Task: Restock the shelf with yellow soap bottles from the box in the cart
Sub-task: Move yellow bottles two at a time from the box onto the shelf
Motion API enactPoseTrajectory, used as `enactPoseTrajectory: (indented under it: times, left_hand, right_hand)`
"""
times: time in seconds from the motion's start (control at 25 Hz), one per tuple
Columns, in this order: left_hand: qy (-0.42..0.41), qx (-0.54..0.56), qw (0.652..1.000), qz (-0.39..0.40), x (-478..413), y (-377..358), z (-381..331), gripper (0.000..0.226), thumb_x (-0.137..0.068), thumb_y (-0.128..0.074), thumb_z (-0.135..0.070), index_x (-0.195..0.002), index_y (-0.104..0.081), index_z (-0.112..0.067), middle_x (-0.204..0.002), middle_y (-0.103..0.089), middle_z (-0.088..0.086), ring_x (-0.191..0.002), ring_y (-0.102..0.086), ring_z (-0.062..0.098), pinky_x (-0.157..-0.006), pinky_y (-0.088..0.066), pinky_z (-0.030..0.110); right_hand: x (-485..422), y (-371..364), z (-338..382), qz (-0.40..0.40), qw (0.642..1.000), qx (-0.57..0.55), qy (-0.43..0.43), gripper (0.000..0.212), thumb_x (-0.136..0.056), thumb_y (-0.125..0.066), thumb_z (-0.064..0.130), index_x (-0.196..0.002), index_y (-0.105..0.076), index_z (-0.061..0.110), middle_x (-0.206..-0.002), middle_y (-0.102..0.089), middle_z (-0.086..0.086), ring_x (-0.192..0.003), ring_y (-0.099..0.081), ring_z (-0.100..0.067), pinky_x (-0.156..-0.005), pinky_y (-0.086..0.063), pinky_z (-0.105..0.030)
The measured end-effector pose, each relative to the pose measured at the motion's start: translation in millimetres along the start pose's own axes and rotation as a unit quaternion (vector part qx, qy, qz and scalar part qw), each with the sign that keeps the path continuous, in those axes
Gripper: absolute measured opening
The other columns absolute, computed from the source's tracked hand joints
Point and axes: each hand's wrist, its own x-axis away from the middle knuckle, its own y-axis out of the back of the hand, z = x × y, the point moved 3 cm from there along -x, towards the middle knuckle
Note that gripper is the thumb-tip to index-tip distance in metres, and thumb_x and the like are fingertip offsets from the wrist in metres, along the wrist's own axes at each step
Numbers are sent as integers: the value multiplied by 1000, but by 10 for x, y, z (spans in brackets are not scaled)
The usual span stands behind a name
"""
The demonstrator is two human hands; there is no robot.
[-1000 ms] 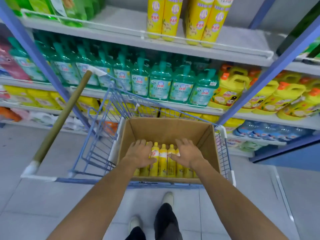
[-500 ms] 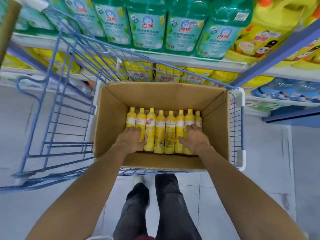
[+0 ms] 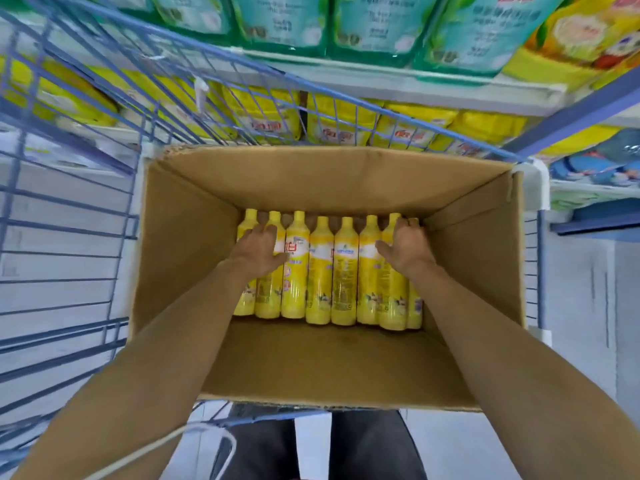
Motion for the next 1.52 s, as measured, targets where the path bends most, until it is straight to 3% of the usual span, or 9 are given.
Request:
enactPoseTrajectory:
  times: [0.36,0.6,0.68,0.8,0.92,1.04,1.12,1.32,1.52]
  left_hand:
    - [64,147,980,-114,-780,-326,116,53,-78,-80,-25,-118,-56,0,-123,-60,23,-118,-56,42,-88,-48,42]
    - [81,257,960,-81,-734,-240,257,43,-71,-88,-24,-107,-68,-9,-105,-69,8,-100,-65,27,-86,-54,37]
    - [62,293,953,-52,-608,-262,273,51,-73,-88,-17,-119,-66,-12,-110,-68,4,-103,-64,24,-87,-52,33]
    - [49,341,938,-27,-408,-384,311,86,-70,-90,-13,-142,-45,-19,-133,-59,3,-115,-61,26,-97,-52,37]
    - [39,365,930,-28,-277,-385,233,86,-63,-95,-21,-135,-48,-21,-121,-63,-4,-109,-64,22,-97,-52,36]
    - [15,388,922,-21,-27,-359,131,75,-66,-92,-9,-130,-53,-15,-110,-64,-3,-94,-64,12,-80,-51,17]
    - [-2,395,918,-19,258,-175,72,69,-67,-90,-2,-125,-55,-14,-106,-64,-2,-78,-60,1,-63,-44,4]
    - [-103,407,906,-54,916,780,-269,71,-55,-98,-20,-117,-64,-14,-107,-71,3,-87,-67,13,-74,-54,22]
    - [-234,427,870,-77,1737,2094,-976,75,-61,-97,-13,-127,-61,-11,-114,-74,4,-103,-72,19,-91,-59,38]
  right_hand:
    - [-342,-244,-138,-87,995,-30,-46,67,-75,-88,34,-123,-56,0,-128,-59,-23,-118,-58,-42,-90,-50,-42]
    - [-254,-273,-239,-62,993,-93,-47,59,-67,-91,41,-109,-65,9,-116,-68,-15,-109,-64,-36,-79,-49,-35]
    - [-184,-272,-204,-50,991,-120,-37,55,-66,-92,40,-106,-67,12,-112,-71,-10,-105,-66,-33,-78,-51,-33]
    - [-70,-311,-63,0,981,-187,-46,66,-67,-93,38,-119,-62,14,-117,-69,-6,-107,-65,-25,-81,-49,-30]
    - [99,-444,47,34,970,-231,-72,66,-72,-89,42,-122,-59,13,-118,-66,-6,-111,-61,-25,-80,-43,-27]
    - [342,-394,186,31,980,-199,-5,54,-69,-90,49,-97,-62,12,-92,-63,-2,-89,-58,-22,-62,-41,-29]
    - [537,-186,238,12,973,-230,26,51,-67,-91,48,-91,-65,11,-81,-62,3,-76,-58,-16,-60,-43,-30]
    - [1158,693,428,-29,910,-408,62,30,-69,-92,37,-85,-76,18,-81,-74,2,-74,-63,-10,-73,-53,-37]
    - [1810,1971,873,-82,877,-436,184,46,-66,-93,43,-102,-77,18,-98,-79,-3,-96,-75,-27,-89,-59,-49]
